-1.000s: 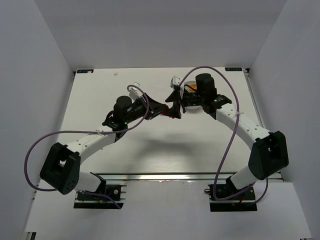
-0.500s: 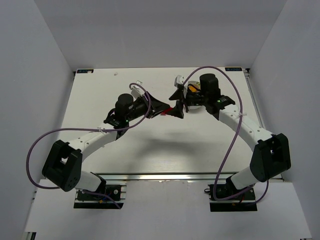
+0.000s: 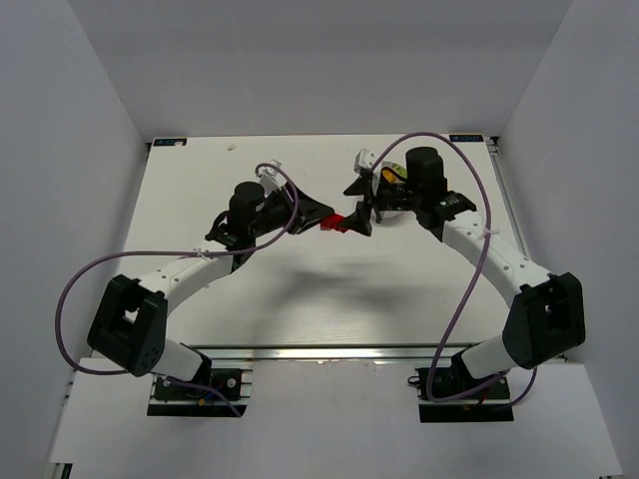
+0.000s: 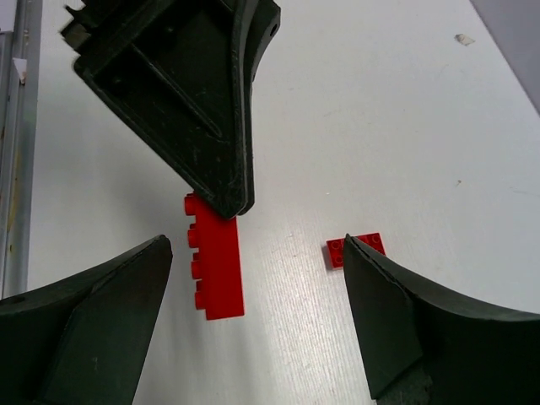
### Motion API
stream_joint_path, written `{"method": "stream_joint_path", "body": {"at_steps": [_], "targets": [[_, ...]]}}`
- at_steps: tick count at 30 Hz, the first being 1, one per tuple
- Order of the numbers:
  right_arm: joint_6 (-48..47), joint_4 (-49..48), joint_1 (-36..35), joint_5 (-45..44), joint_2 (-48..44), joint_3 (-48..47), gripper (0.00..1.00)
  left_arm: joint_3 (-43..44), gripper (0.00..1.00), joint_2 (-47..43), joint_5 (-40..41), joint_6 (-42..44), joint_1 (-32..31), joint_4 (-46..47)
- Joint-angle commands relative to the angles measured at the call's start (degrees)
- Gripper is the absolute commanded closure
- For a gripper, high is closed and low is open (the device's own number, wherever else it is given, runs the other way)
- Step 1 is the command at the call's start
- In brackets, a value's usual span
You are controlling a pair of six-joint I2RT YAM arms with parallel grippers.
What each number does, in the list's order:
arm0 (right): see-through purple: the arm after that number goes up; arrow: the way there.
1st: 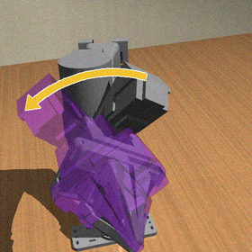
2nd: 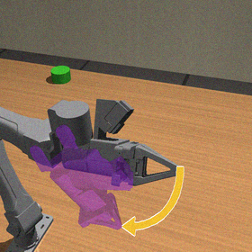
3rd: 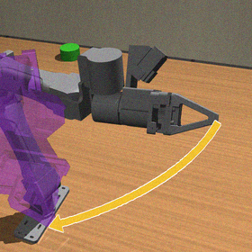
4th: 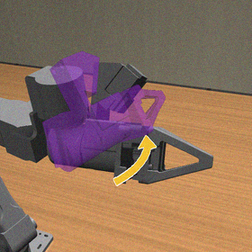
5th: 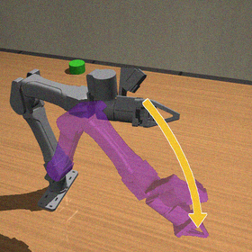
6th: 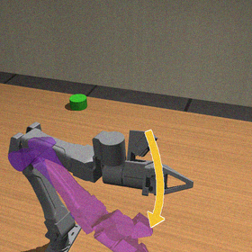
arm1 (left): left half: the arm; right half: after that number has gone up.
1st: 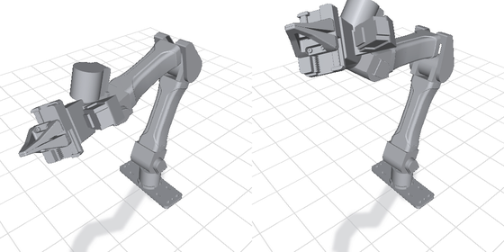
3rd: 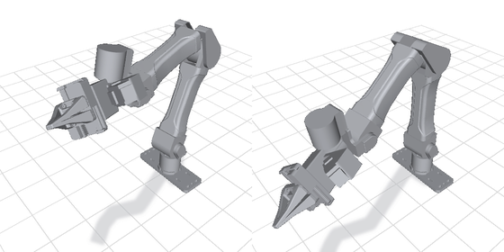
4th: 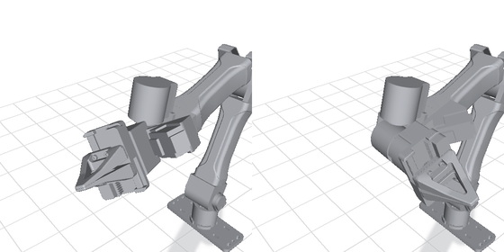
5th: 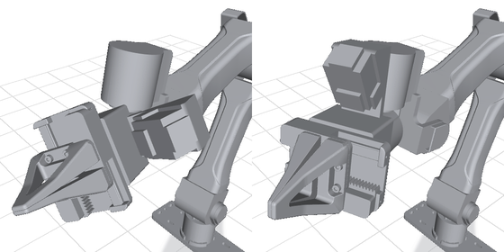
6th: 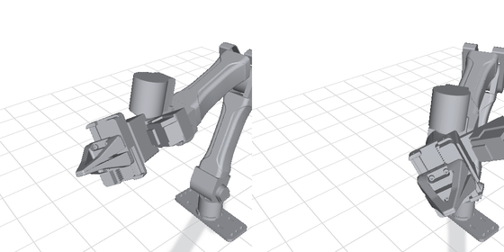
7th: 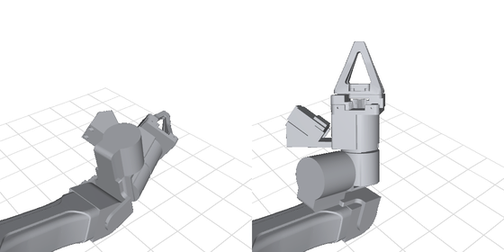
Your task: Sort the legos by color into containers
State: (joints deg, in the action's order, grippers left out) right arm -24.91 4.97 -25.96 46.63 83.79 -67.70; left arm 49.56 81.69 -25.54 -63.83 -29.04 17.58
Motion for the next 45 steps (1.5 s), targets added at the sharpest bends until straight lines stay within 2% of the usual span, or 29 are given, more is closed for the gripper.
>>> {"method": "stream_joint_path", "body": {"at_steps": [1, 6, 9, 10, 12, 13, 15, 16, 27, 32, 37, 45], "targets": [[-1.55, -0.49, 0.99, -0.84, -3.89, 0.11, 0.13, 4.13, 0.95, 1.44, 0.66, 2.83, 1.17, -3.6], [-2.16, 0.04, 3.54, -0.93, -7.58, 1.08, 0.14, 8.97, 0.96, 6.54, 2.95, 6.17, 2.05, -7.65], [-1.21, 0.04, 4.95, -2.15, -9.87, 1.87, 0.19, 13.27, 0.97, 11.46, 3.83, 6.35, 2.05, -7.04], [-0.59, -0.05, 5.38, -2.77, -10.31, 2.22, 0.29, 15.72, 0.98, 12.87, 4.18, 6.18, 2.05, -6.69], [0.64, -0.14, 6.61, -3.57, -11.53, 2.66, 0.42, 18.71, 1.0, 17.52, 4.62, 4.95, 2.05, -4.85], [1.0, -0.14, 7.14, -3.83, -11.89, 3.18, 0.64, 22.04, 1.0, 19.28, 4.88, 4.51, 2.05, -4.06], [1.61, -0.14, 8.29, -4.44, -12.77, 3.71, 0.85, 25.48, 1.0, 24.19, 5.24, 3.2, 2.05, -2.39], [2.75, -0.23, 8.72, -5.05, -13.12, 3.89, 1.0, 28.54, 1.0, 25.7, 5.5, 2.67, 1.97, -1.68], [5.92, -1.81, 14.88, -6.82, -15.76, 7.5, 1.0, 46.22, 1.0, 40.91, 8.75, -3.31, 1.18, 5.26], [6.45, -2.16, 15.76, -6.56, -15.59, 7.94, 1.0, 50.45, 1.0, 45.39, 12.35, -3.23, -0.05, 7.11], [7.24, -2.51, 16.29, -6.55, -15.59, 8.2, 1.0, 58.79, 1.0, 49.17, 17.1, 0.9, -1.28, 0.8], [7.59, -2.42, 17.25, -6.29, -16.02, 8.29, 1.0, 62.94, 0.97, 51.55, 22.9, 3.19, -2.08, -6.41]]}}
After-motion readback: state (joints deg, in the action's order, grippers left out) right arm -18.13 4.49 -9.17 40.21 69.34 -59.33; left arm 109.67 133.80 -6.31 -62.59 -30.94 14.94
